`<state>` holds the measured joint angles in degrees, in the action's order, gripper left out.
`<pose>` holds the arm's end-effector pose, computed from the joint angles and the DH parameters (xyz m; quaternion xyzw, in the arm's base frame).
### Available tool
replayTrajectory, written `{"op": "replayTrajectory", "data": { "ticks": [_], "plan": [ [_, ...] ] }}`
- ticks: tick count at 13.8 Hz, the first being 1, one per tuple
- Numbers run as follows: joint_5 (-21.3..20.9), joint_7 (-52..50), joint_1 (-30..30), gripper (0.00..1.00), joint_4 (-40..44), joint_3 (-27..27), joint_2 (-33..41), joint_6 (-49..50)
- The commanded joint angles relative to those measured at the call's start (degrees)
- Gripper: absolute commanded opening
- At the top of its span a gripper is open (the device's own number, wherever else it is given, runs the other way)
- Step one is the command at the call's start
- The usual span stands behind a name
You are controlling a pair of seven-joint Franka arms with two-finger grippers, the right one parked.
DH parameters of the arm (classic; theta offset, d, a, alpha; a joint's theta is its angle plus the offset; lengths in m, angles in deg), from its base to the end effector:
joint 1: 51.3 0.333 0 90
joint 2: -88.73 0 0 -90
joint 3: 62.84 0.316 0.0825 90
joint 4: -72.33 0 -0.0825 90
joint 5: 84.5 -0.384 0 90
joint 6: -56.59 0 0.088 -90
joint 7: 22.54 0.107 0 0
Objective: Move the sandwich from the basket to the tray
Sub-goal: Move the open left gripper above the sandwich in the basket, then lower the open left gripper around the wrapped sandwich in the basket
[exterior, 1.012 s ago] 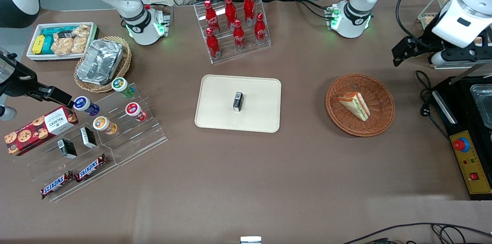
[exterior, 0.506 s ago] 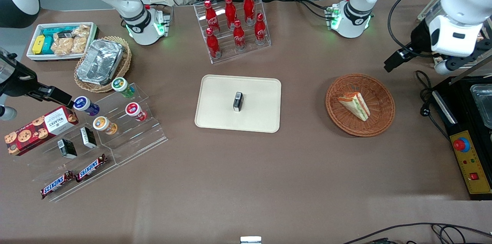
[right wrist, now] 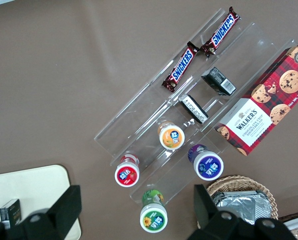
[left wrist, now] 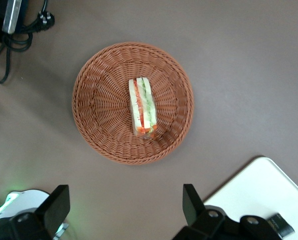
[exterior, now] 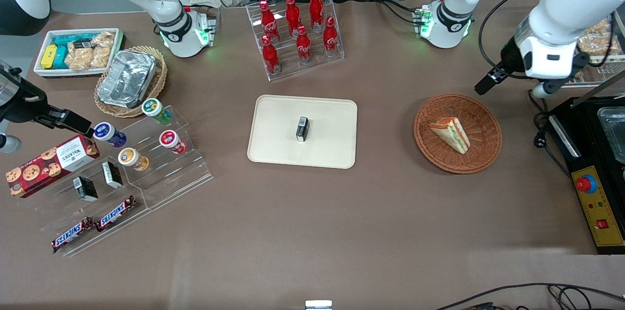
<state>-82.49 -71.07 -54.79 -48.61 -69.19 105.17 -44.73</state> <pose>0.4564 -0.0864 0.5305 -0.9409 -0.3374 0.0256 0.0126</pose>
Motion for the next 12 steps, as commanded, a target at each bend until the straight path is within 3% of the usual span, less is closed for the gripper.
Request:
{"op": "replayTrajectory", "data": {
  "ticks": [1, 8, 12],
  "plan": [
    [0.3, -3.0, -0.4, 1.0, -9.6, 0.2, 4.8, -5.7],
    [-0.1, -5.1, -0.4, 1.0, -24.7, 0.3, 4.8, -23.1],
    [-0.7, -5.3, -0.4, 1.0, -26.1, 0.3, 0.6, -30.4]
  ]
}}
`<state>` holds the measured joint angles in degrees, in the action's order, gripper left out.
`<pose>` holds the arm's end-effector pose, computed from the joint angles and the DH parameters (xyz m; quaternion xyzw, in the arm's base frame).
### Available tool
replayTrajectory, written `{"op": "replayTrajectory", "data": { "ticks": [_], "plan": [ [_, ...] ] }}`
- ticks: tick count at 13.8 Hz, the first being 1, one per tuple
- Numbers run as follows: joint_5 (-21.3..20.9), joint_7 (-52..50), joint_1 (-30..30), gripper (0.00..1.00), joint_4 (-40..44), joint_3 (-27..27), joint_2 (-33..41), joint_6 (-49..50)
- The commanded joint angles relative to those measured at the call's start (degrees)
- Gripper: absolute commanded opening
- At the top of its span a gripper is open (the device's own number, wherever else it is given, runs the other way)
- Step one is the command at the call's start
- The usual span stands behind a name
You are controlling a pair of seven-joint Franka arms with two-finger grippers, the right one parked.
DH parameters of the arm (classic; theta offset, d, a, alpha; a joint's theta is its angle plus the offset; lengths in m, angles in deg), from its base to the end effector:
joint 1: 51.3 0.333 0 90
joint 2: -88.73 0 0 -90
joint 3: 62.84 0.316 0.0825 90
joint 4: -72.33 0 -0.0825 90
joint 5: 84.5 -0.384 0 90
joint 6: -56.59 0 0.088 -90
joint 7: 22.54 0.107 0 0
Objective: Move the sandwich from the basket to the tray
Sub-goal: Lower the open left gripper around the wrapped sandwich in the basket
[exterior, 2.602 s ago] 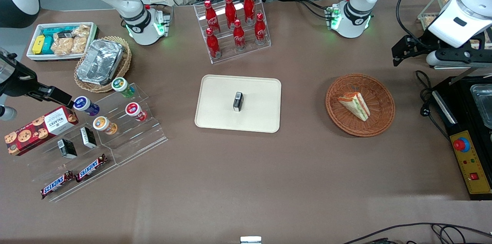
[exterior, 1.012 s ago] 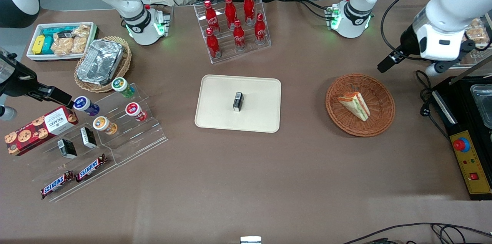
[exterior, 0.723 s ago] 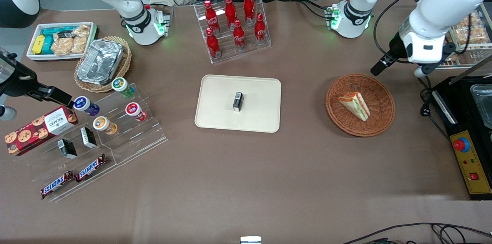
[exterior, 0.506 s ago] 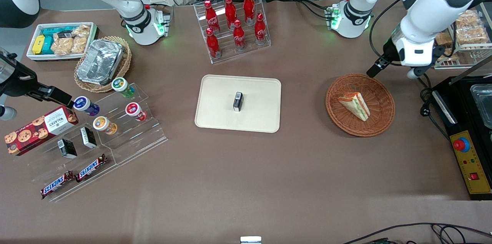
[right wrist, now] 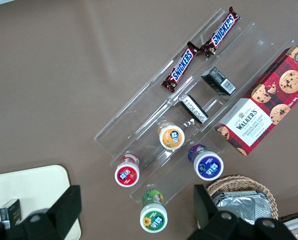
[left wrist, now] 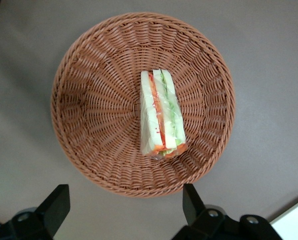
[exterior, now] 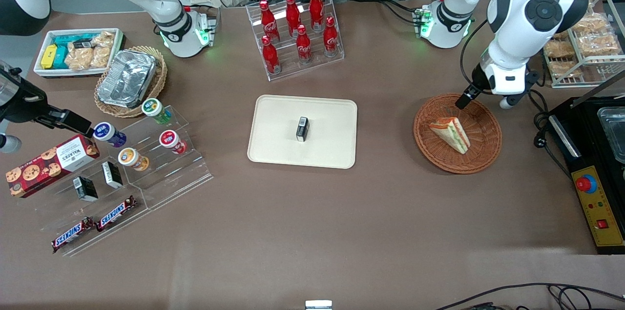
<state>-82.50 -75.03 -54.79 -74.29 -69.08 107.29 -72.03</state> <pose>0.4139 -0.0712 0.3801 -0.9261 -0.3772 -0.0054 0.0010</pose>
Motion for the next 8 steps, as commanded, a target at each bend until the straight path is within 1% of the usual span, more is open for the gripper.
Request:
{"op": "replayTrajectory", "data": {
  "ticks": [1, 6, 8],
  "plan": [
    [-0.7, -1.4, -0.4, 1.0, -0.5, 0.2, -2.9, -4.5],
    [-0.8, -1.3, -0.4, 1.0, -0.1, 0.3, -9.8, -11.3],
    [-1.7, -1.3, -0.4, 1.0, 0.1, 0.3, -12.0, -13.2]
  ]
}}
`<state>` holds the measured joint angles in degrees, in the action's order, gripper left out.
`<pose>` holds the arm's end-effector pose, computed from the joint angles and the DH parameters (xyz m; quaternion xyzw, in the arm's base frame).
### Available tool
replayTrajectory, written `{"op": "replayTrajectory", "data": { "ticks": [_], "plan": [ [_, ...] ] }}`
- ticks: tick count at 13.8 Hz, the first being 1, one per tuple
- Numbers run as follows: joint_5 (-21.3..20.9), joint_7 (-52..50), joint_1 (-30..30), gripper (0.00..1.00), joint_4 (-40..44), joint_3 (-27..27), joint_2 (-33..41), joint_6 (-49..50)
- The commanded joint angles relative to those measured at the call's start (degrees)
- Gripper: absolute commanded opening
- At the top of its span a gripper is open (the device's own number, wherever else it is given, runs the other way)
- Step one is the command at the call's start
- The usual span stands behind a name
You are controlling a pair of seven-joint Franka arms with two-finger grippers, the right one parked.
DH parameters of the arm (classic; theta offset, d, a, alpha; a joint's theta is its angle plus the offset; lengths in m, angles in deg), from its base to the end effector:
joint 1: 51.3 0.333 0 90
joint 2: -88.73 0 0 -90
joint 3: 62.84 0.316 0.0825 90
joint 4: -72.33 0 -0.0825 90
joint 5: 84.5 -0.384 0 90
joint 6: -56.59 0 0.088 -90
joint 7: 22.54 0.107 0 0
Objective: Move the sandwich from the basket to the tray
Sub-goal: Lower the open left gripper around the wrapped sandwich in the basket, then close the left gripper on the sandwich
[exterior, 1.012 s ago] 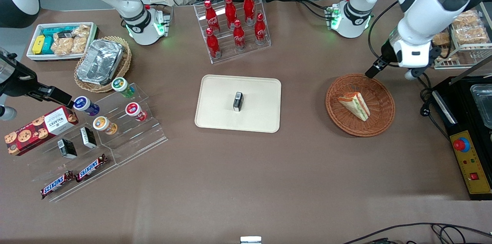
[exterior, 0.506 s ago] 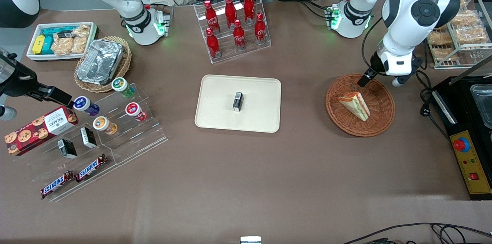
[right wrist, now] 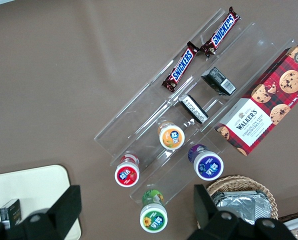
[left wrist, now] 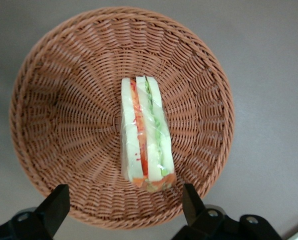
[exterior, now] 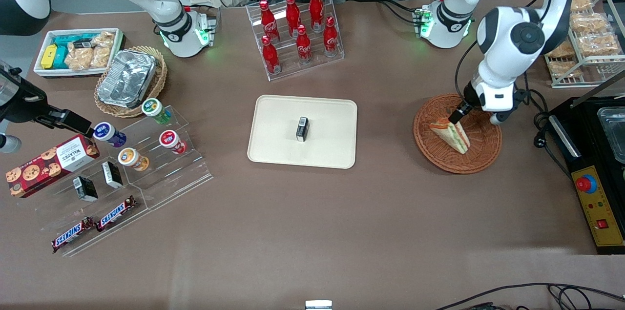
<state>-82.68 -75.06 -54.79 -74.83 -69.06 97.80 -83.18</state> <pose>0.4344 -0.0736 0.3226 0.9263 0.3766 0.0113 0.0090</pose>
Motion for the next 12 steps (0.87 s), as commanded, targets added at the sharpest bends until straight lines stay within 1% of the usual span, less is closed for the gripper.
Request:
{"op": "replayTrajectory", "data": {
  "ticks": [1, 3, 9, 12],
  "plan": [
    [-2.6, -1.3, -0.4, 1.0, 0.6, 0.2, -3.6, -2.3],
    [-3.2, -1.6, -0.4, 1.0, 0.7, 0.2, -5.3, -4.5],
    [-4.5, -4.1, -0.9, 1.0, 1.7, 0.2, -8.0, -6.6],
    [-6.1, -5.6, -1.3, 1.0, 2.3, 0.3, -10.0, -8.7]
  ]
}}
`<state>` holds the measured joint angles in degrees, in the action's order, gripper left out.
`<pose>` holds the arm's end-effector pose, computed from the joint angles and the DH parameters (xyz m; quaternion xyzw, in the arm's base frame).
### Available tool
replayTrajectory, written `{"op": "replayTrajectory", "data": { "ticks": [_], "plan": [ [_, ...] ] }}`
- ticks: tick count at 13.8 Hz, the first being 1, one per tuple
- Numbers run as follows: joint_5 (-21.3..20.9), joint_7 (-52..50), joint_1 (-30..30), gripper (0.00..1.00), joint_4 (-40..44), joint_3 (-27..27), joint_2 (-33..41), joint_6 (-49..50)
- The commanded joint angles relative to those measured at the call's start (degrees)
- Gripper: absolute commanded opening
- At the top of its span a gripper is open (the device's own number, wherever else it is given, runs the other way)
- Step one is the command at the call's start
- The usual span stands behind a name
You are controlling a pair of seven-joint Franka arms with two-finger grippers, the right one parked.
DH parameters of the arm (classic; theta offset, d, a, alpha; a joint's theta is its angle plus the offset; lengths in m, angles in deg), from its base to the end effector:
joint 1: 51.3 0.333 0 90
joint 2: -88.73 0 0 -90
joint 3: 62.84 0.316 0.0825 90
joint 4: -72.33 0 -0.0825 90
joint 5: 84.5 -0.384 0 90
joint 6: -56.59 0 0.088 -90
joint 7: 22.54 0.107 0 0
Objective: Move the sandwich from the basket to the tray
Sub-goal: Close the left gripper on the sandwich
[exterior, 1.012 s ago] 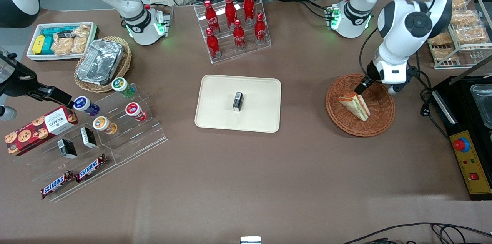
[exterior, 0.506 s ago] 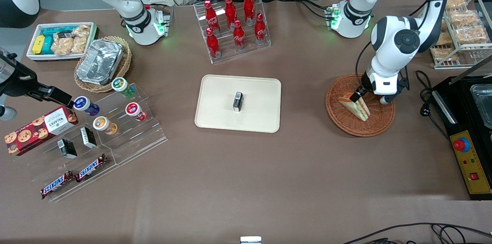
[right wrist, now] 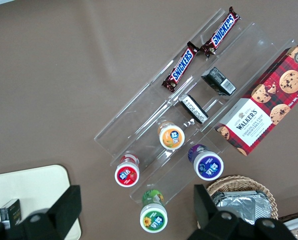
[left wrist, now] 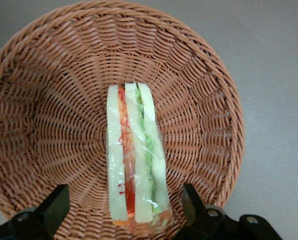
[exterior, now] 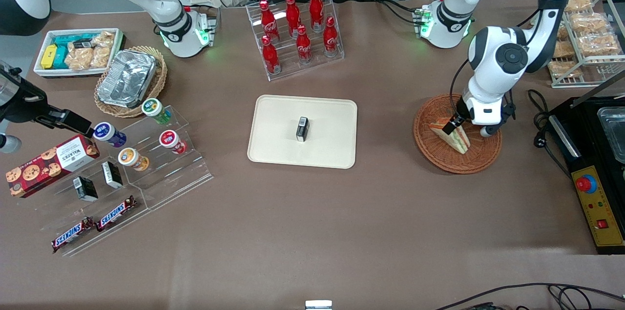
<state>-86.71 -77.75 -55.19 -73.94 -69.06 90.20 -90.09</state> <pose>0.4474 -0.0802 0.2807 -0.9294 -0.3686 -0.0203 0.0015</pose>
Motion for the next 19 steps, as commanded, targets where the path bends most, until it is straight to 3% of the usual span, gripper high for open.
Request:
{"op": "replayTrajectory", "data": {
  "ticks": [1, 3, 4, 8, 10, 15, 19],
  "plan": [
    [-2.7, -3.7, -0.9, 1.0, 1.6, 0.3, -3.3, -2.7],
    [-3.3, -4.5, -0.9, 1.0, 1.9, 0.2, -4.1, -3.2],
    [-3.3, -4.5, -0.9, 0.93, 1.9, 0.2, -4.1, -3.2],
    [-3.3, -5.5, -0.9, 0.39, 2.1, 0.2, -4.7, -3.2],
    [-4.7, -5.5, -0.9, 0.04, 2.0, 0.2, -4.7, -3.2],
    [-5.4, -4.5, -0.9, 0.0, 2.2, 0.2, 0.3, 0.3],
    [-4.7, 1.1, -0.9, 0.0, 12.2, -0.4, 6.7, 22.2]
  ]
}}
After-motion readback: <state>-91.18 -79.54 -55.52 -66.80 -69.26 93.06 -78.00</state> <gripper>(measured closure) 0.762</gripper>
